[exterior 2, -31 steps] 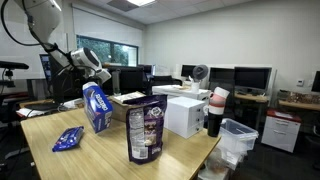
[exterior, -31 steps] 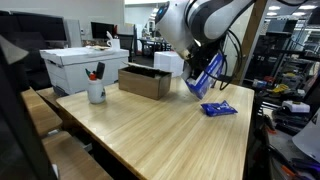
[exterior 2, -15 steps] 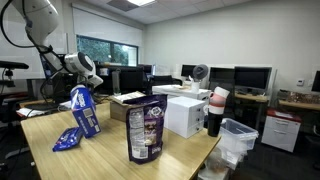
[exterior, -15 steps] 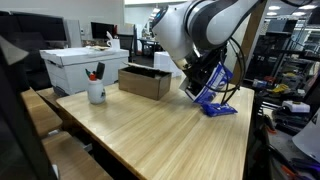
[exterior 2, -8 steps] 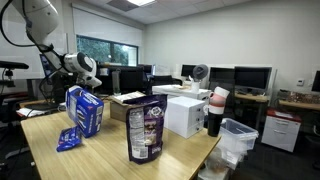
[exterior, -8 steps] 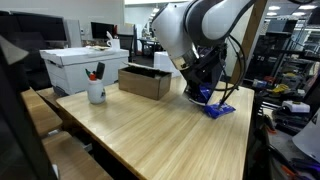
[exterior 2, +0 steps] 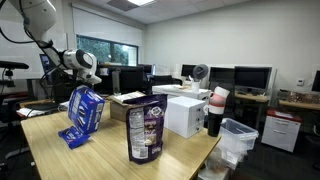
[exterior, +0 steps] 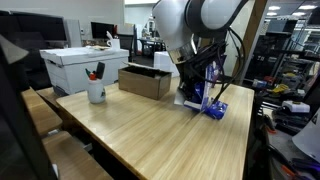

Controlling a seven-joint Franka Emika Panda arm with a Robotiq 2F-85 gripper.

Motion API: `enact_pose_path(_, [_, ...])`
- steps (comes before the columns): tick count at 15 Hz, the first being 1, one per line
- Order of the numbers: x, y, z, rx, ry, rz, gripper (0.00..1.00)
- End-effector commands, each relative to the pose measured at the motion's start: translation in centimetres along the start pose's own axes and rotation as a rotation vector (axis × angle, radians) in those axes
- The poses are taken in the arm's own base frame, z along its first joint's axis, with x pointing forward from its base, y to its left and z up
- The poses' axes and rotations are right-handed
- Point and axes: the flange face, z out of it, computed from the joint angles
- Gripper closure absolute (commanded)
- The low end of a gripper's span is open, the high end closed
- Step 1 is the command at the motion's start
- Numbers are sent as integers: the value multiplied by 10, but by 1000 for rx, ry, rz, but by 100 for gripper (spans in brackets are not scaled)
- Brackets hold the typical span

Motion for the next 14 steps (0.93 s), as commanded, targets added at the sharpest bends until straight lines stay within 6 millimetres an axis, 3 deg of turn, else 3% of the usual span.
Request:
enact_pose_path(1, [1, 20, -33, 67, 28, -19, 94])
enact_pose_path(5, [16, 52, -86, 147, 52, -69, 94])
enact_pose_path(8, [28, 71, -112, 191, 72, -90, 95])
enact_pose_path(11, [39, 89, -134, 235, 87, -112, 95])
enact_pose_path(14, [46, 99, -142, 261, 93, -122, 95])
